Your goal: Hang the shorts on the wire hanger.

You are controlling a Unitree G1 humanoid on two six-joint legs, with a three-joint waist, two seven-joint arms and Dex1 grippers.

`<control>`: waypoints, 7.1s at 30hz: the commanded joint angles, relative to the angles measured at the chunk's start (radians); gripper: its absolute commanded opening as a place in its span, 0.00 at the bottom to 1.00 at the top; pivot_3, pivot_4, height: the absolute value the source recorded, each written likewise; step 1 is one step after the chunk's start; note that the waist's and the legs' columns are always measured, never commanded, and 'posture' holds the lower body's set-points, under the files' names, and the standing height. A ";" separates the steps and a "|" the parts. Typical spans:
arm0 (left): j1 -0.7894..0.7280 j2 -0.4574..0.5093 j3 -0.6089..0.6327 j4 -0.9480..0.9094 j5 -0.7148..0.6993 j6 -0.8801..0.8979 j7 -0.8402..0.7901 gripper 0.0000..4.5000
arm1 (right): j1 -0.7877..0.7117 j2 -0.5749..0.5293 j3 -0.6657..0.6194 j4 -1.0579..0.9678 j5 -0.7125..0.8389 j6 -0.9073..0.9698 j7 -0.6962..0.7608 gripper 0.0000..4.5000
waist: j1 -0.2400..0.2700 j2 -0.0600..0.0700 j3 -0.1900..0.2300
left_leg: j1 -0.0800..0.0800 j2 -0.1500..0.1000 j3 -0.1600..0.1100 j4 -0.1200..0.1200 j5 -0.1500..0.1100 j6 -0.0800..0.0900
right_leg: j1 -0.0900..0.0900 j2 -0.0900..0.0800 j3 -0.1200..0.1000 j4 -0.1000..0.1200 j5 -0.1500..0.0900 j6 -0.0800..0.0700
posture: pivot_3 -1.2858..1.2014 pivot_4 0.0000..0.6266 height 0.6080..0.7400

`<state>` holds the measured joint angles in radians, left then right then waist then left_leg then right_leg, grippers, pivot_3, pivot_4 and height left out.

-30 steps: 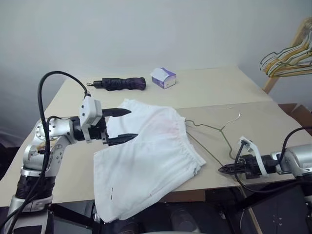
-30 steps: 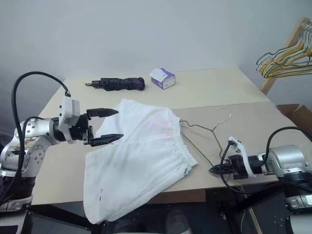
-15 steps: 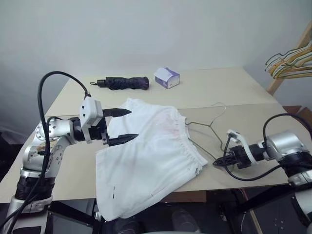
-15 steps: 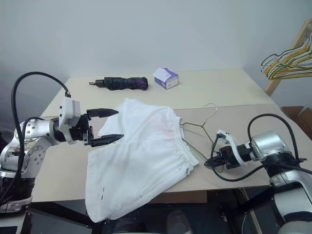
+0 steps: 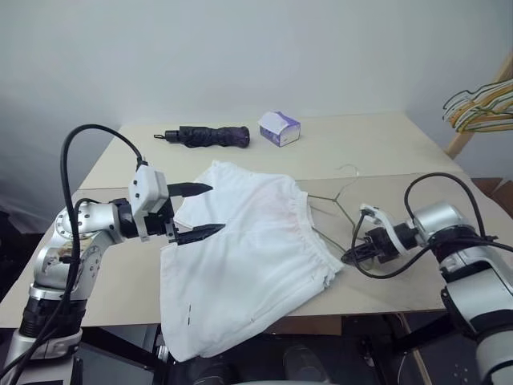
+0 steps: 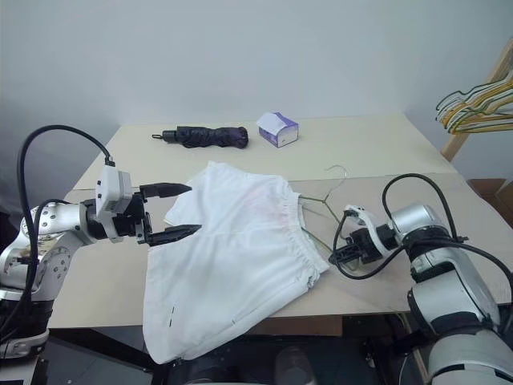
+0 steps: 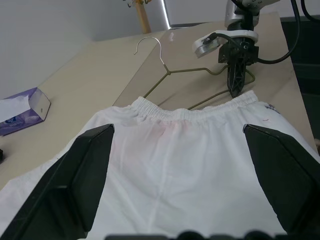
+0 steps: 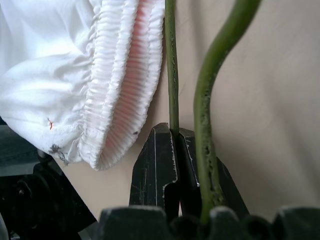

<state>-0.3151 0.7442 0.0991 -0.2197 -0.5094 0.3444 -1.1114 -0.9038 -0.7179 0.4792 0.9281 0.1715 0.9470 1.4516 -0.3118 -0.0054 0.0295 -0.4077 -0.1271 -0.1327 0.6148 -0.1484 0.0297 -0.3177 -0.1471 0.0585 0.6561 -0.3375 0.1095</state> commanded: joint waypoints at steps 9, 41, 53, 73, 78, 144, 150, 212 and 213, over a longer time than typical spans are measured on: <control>-0.042 0.001 0.002 0.022 0.009 -0.041 -0.002 1.00 | 0.197 -0.109 -0.273 -0.514 -0.011 -0.055 -0.286 0.00 | 0.007 0.000 0.000 | -0.002 0.001 0.000 0.000 0.000 0.000 | -0.001 0.000 0.000 0.000 0.000 0.000 | 0.40 0.00 1.00; -0.500 -0.050 -0.253 0.710 0.328 -0.660 -0.410 1.00 | 0.179 -0.219 -0.010 -1.427 -0.259 -0.079 -0.342 0.00 | -0.103 0.000 0.000 | -0.007 0.000 0.000 0.000 0.004 0.007 | -0.009 -0.001 0.000 0.003 -0.003 0.005 | 0.36 0.00 1.00; -0.573 -0.126 -0.318 0.958 0.455 -0.878 -0.396 0.65 | 0.130 -0.197 -0.030 -1.429 -0.180 0.015 -0.305 0.00 | -0.127 0.000 0.000 | -0.007 0.000 0.000 0.000 0.005 0.007 | -0.011 -0.001 0.000 0.005 -0.004 0.007 | 0.36 0.00 1.00; -0.558 -0.127 -0.278 0.922 0.420 -0.758 -0.382 0.00 | 0.186 -0.217 -0.126 -1.355 -0.130 -0.156 -0.377 0.16 | -0.143 0.000 0.000 | -0.008 0.000 0.002 0.001 0.005 0.008 | -0.013 -0.002 0.000 0.008 -0.004 0.008 | 0.36 0.00 1.00; -0.503 -0.103 -0.236 0.851 0.379 -0.646 -0.350 0.00 | 0.266 -0.252 -0.288 -1.263 -0.126 -0.132 -0.456 0.53 | -0.142 -0.001 0.000 | -0.008 0.000 0.002 0.001 0.005 0.008 | -0.013 -0.002 0.000 0.009 -0.003 0.005 | 0.36 0.00 1.00; -0.289 0.072 -0.231 0.752 0.436 -0.552 -0.293 0.00 | 0.554 0.189 -0.642 -1.089 0.362 -0.029 -0.859 0.00 | -0.083 -0.005 -0.004 | 0.001 0.001 0.001 -0.001 0.002 0.003 | -0.004 -0.001 0.001 0.006 0.000 0.001 | 0.38 0.00 1.00; -0.317 0.056 -0.264 0.823 0.525 -0.558 -0.162 0.00 | 0.554 0.153 -0.643 -1.116 0.383 -0.034 -0.837 0.00 | -0.083 -0.005 -0.004 | 0.001 0.001 0.001 -0.001 0.002 0.003 | -0.004 -0.001 0.001 0.006 0.000 0.001 | 0.37 0.00 1.00; -0.654 -0.145 -0.302 0.918 0.493 -0.609 -0.296 0.00 | -0.129 -0.075 0.028 -0.789 -0.112 -0.279 -0.208 0.79 | -0.175 -0.006 -0.003 | -0.008 0.001 0.003 0.000 0.005 0.008 | -0.014 -0.002 0.000 0.009 0.000 0.002 | 0.35 0.00 1.00; -0.652 -0.145 -0.302 0.917 0.493 -0.611 -0.298 0.00 | -0.132 -0.067 0.028 -0.778 -0.122 -0.280 -0.206 0.72 | -0.175 -0.006 -0.003 | -0.008 0.001 0.003 0.000 0.005 0.008 | -0.015 -0.002 0.000 0.009 0.000 0.002 | 0.36 0.00 1.00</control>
<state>-0.9436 0.5940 -0.2203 0.7235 0.0035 -0.2573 -1.4063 -1.0040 -0.7878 0.5141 0.1421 0.0724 0.6861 1.2395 -0.4864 -0.0114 0.0262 -0.4159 -0.1260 -0.1295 0.6151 -0.1430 0.0381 -0.3324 -0.1493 0.0583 0.6654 -0.3377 0.1110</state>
